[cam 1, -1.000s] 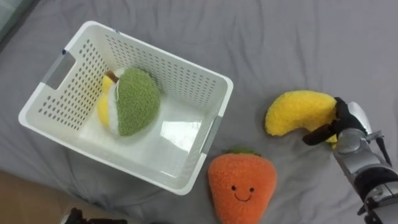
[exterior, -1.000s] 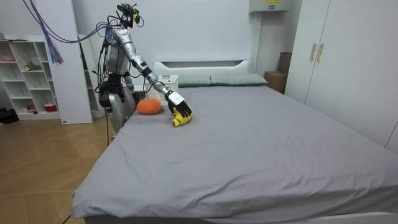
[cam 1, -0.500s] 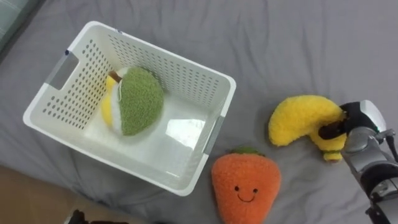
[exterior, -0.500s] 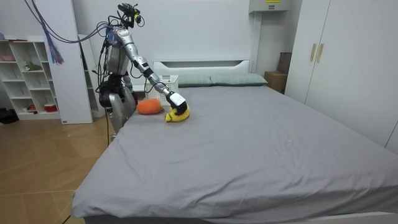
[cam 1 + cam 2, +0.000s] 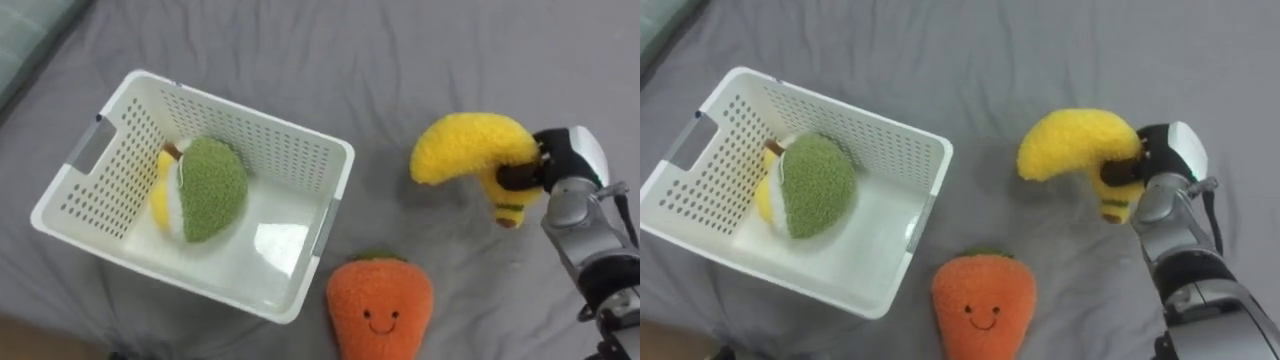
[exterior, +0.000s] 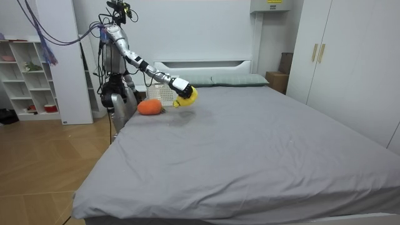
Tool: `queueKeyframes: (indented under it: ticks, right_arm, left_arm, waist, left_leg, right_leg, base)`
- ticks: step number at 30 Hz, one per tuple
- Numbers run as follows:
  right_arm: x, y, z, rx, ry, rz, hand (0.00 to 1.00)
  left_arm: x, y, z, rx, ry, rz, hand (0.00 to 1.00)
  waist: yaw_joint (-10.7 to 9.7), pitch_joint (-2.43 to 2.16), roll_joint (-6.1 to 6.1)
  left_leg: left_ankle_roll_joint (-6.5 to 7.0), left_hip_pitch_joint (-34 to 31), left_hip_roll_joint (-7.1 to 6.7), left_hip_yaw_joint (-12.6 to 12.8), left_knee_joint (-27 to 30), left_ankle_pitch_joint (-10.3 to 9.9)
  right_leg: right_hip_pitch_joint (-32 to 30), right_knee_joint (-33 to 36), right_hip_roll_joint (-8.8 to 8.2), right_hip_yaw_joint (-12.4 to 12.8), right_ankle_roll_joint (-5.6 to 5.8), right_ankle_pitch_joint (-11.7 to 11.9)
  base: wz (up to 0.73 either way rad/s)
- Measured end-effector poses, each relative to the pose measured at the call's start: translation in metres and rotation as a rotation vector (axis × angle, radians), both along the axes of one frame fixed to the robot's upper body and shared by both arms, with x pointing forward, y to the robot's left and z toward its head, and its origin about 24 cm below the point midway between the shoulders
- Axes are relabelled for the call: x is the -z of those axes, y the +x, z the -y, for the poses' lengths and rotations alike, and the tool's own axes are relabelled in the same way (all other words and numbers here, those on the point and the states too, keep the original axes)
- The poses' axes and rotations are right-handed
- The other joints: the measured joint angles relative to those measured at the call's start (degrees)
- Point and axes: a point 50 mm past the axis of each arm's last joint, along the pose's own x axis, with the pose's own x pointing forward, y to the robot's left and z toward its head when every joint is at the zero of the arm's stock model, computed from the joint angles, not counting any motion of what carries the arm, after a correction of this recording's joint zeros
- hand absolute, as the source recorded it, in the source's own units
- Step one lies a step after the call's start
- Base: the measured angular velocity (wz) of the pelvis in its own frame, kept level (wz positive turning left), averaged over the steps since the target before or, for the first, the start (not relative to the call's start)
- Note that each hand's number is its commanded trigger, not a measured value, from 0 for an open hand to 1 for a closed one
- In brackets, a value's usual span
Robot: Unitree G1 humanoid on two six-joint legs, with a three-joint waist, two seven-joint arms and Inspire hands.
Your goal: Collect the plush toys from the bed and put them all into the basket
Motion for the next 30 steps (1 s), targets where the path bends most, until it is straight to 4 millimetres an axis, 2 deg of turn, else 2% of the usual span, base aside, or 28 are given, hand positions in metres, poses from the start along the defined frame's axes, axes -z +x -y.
queueKeyframes:
  ticks: [6,13,19,24,28,30]
  right_arm:
    - [-0.021,0.002,-0.026,-0.134,0.048,0.115,1.00]
    - [-0.045,0.000,-0.050,-0.261,0.025,0.209,1.00]
    - [-0.063,-0.002,-0.066,-0.354,0.025,0.267,1.00]
    - [-0.062,-0.003,-0.074,-0.398,0.052,0.246,1.00]
    - [-0.061,-0.003,-0.075,-0.413,0.058,0.232,1.00]
    - [-0.067,-0.004,-0.085,-0.446,0.074,0.253,1.00]
  left_arm:
    - [0.004,-0.022,-0.001,-0.047,-0.008,-0.034,0.00]
    - [0.005,-0.038,0.000,-0.065,-0.014,-0.046,0.00]
    - [0.005,-0.042,-0.002,-0.023,0.015,-0.065,0.00]
    - [0.006,-0.045,-0.002,-0.025,0.000,-0.073,0.00]
    - [0.006,-0.049,-0.004,-0.045,0.001,-0.084,0.00]
    - [0.007,-0.053,-0.004,-0.048,-0.001,-0.093,0.00]
  waist:
    - [-2.19,-0.26,-0.18]
    - [-2.75,-0.57,-0.07]
    - [-2.34,-0.53,0.18]
    - [-1.03,0.03,1.13]
    - [-0.78,-0.01,1.11]
    - [-0.81,-0.06,1.03]
  left_leg:
    - [-0.05,6.42,0.02,0.84,-2.18,0.02]
    - [-0.06,9.35,-0.01,1.00,-2.95,0.03]
    - [-0.08,11.29,-0.17,0.11,-3.53,0.02]
    - [-0.06,11.75,-0.20,0.18,-3.80,0.04]
    - [-0.12,11.74,-0.20,-0.15,-4.19,0.08]
    - [-0.15,11.82,-0.19,-0.18,-4.19,0.13]
  right_leg:
    - [5.30,-0.07,0.02,0.08,0.14,-0.15]
    - [8.18,-0.16,0.15,-0.18,0.16,-0.15]
    - [10.76,-1.22,0.53,-0.92,0.16,-0.15]
    - [10.82,-1.21,0.44,-1.37,0.20,-0.18]
    - [10.77,-1.22,0.42,-1.64,0.34,-0.27]
    - [10.69,-1.22,0.14,-1.63,0.37,-0.28]
  base:
    - [-0.06]
    - [-0.02]
    - [0.08]
    - [0.00]
    - [0.04]
    - [0.00]
